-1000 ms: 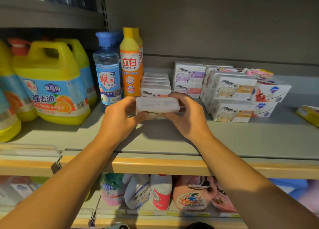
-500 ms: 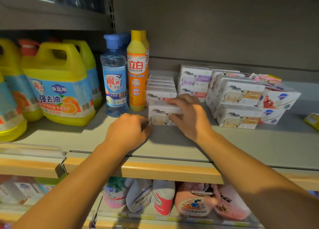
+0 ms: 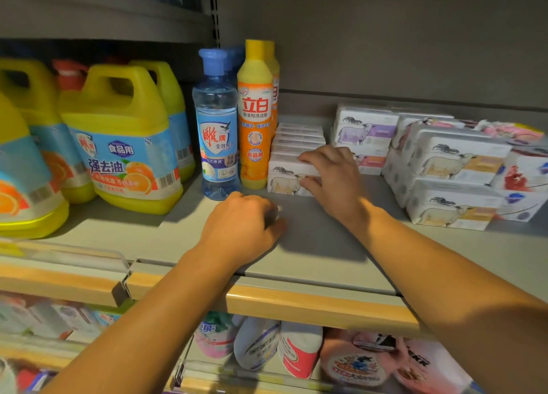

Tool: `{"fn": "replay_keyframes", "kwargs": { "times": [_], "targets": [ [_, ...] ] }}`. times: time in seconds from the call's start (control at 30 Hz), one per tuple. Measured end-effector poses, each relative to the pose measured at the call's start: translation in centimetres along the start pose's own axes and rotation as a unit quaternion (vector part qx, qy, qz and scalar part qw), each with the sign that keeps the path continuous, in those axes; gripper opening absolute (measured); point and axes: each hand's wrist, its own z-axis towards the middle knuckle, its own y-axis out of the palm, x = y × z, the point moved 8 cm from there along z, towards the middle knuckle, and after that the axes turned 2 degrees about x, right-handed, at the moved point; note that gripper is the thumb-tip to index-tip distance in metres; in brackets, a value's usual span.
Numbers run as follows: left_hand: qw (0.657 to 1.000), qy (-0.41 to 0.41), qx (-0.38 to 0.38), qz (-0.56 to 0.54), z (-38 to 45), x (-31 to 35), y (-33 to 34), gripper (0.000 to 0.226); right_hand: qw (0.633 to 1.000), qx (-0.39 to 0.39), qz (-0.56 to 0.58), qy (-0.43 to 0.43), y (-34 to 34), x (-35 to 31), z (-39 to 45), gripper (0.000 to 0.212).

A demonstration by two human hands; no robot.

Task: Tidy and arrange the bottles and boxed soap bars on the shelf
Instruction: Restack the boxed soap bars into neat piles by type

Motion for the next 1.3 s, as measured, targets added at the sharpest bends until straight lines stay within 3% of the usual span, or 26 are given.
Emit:
{"fn": "replay_keyframes", "kwargs": {
  "times": [0.6,0.77,0.93,1.13,1.3],
  "targets": [
    [1.0,0.002,0.008,-0.004,-0.1,0.2,-0.3,0.037,1.0,0.003,0.025,-0.008,-0.6,-0.5,-0.3,0.042],
    [1.0,-0.01,-0.004,-0.026,0.2,-0.1,-0.2,0.037,0.994,0.03,0.072,0.082,-2.9,2.4,0.4,0.042],
    [0.984,-0.086,0.014,-0.153,0.7,-1.6,-0.8,0.027,0.99,0.054,-0.018,0.129,-5.5,6.7,4.0,0.054],
    [0.973,-0.118,0.046,-0.193,0.7,-2.3,-1.4,0.022,0.957,-0.096,-0.212,0.174,-3.8,10.6,7.0,0.068],
    [0.976,-0.114,0.024,-0.184,0.8,-2.1,-1.0,0.025,0.953,-0.034,-0.26,0.154,-4.8,10.1,7.2,0.056]
  ]
}}
